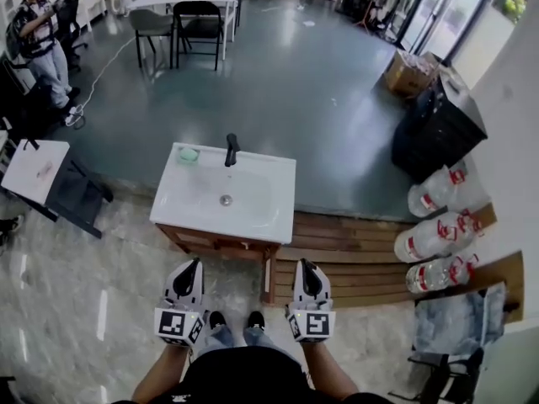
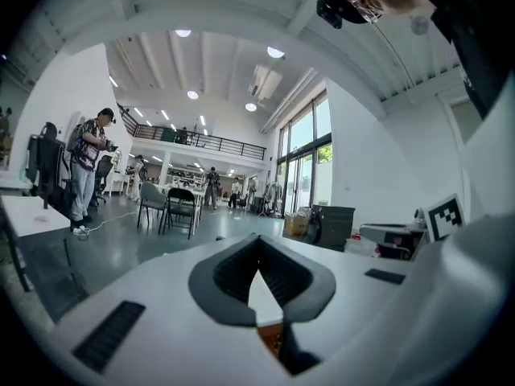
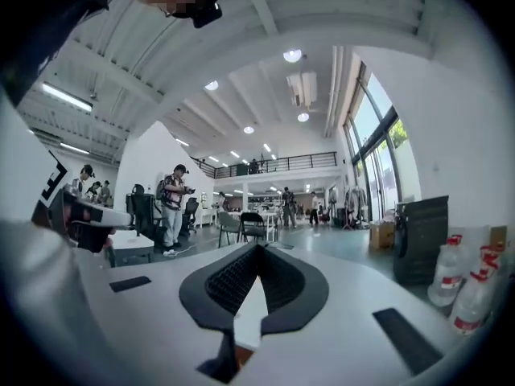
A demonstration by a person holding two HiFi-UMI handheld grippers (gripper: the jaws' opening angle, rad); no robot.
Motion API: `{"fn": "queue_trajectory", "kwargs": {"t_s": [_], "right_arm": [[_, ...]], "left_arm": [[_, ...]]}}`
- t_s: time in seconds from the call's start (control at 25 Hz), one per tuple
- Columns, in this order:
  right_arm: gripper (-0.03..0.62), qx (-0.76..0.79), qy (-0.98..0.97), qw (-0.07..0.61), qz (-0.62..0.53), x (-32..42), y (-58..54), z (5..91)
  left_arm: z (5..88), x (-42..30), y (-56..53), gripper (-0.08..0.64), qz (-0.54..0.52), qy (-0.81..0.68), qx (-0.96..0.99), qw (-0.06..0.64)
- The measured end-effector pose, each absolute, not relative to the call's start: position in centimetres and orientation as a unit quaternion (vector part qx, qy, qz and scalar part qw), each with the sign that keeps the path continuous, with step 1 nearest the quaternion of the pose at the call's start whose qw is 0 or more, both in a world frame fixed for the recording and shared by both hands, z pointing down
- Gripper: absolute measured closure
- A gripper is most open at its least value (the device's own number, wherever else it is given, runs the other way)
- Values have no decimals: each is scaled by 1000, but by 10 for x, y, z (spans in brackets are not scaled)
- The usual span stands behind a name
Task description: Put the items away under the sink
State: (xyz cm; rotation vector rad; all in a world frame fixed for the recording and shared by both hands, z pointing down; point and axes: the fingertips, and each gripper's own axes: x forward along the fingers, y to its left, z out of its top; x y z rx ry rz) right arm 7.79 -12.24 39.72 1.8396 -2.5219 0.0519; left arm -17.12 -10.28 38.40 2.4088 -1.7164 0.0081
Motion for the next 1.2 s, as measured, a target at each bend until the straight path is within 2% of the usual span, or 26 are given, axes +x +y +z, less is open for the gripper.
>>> {"fn": "queue_trajectory", "kwargs": {"t_s": [0.2, 0.56, 1.2], "right_arm": [[578, 610, -791, -36, -27, 105, -89, 333], [578, 631, -774, -39, -27, 120, -69, 334], [578, 638, -768, -39, -37, 128, -59, 327]], "left_arm": [[330, -181, -78, 554, -15, -588, 807, 47], [313, -182, -65, 554, -17, -606, 795, 3], [309, -186, -57, 554, -14, -610, 792, 0]]}}
